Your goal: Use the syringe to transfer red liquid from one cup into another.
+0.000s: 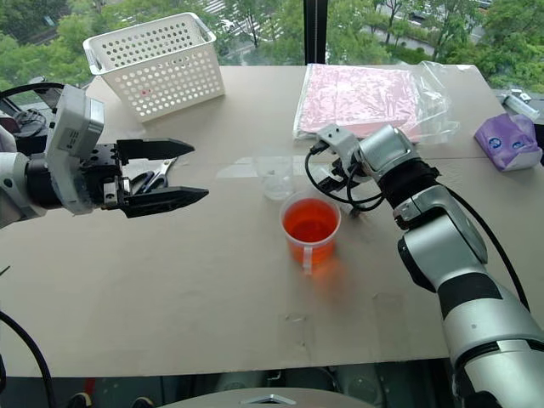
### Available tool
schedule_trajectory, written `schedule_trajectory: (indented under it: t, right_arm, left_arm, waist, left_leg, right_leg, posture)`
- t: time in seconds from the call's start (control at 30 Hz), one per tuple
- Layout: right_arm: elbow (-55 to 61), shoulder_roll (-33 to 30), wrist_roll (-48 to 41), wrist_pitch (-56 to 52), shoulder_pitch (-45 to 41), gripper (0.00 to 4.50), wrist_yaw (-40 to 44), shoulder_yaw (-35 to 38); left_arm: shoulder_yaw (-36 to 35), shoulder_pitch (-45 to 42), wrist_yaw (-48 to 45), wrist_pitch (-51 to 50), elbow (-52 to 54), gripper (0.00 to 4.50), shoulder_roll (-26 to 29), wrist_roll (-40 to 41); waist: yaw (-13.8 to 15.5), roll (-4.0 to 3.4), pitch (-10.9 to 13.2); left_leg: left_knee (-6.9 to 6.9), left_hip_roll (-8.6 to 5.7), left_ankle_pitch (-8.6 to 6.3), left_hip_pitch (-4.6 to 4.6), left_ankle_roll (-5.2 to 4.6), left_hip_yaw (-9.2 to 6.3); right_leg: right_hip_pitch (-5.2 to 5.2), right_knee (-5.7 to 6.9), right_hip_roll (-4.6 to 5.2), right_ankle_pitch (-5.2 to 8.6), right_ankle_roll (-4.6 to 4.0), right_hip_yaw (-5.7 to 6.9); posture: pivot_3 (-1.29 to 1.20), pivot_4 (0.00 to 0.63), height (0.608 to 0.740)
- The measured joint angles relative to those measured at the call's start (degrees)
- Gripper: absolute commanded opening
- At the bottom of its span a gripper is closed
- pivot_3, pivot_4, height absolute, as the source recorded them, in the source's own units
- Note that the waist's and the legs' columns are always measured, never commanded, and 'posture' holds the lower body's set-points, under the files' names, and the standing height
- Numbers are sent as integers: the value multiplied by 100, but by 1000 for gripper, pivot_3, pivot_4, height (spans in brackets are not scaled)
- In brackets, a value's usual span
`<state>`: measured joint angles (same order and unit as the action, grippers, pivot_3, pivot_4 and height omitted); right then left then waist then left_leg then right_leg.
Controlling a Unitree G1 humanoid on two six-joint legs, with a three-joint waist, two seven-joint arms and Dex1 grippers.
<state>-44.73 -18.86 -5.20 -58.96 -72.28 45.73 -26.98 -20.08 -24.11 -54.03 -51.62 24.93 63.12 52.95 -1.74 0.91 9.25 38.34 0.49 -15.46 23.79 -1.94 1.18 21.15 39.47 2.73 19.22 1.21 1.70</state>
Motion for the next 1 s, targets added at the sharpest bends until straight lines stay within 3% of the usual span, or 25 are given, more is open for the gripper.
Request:
schedule_trajectory:
  t: [0.03,0.1,0.3,0.5,0.63,0.77,0.9,1.0]
  right_arm:
    - [-108,24,50,69,-42,2048,6,2]
    - [-271,91,144,203,-94,1531,51,6]
    - [-559,185,348,411,-180,1530,173,69]
    - [-393,-209,107,294,-179,1530,359,783]
    - [523,-749,-385,-184,-137,1530,494,1650]
    - [2065,-806,-1301,-470,222,1530,416,3027]
    - [3725,-292,-2260,-485,915,1530,-18,4284]
    - [4644,122,-2751,-379,1427,1530,-328,4689]
  left_arm:
    - [0,14,-14,31,-35,4500,-1,-13]
    - [-1,99,-56,118,-86,4500,-12,-84]
    - [2,224,-72,300,-149,4500,-80,-236]
    - [-126,230,175,314,-244,4500,-271,-210]
    - [-203,78,397,261,-451,4500,-506,-87]
    - [-138,-452,556,161,-691,4500,-775,137]
    - [40,-1218,756,-31,-1040,4500,-1118,370]
    - [136,-1735,937,-152,-1296,4500,-1442,548]
  waist:
    - [-13,1,0]
    - [-47,4,-3]
    - [-61,9,-6]
    - [-30,9,-4]
    - [-25,9,-4]
    - [-40,11,-4]
    - [-14,16,-8]
    - [6,19,-8]
  left_leg:
    - [0,0,0,1,0,0]
    - [1,0,0,0,0,3]
    - [2,0,1,-1,2,3]
    - [5,0,2,5,2,4]
    - [-1,0,1,9,2,4]
    - [-3,0,1,9,2,7]
    - [1,0,2,8,2,6]
    - [11,0,2,9,2,5]
  right_leg:
    - [0,4,0,0,0,0]
    - [1,28,1,0,0,-4]
    - [7,29,1,0,0,-7]
    - [12,31,3,0,0,-10]
    - [11,32,4,0,0,-10]
    - [11,31,3,0,1,-11]
    - [6,35,2,-1,2,-10]
    - [9,36,2,-1,3,-10]
  posture:
    - [0,150,740]
    - [0,150,740]
    - [0,150,740]
    - [0,150,740]
    - [0,150,740]
    - [0,150,740]
    - [0,150,740]
    - [0,150,740]
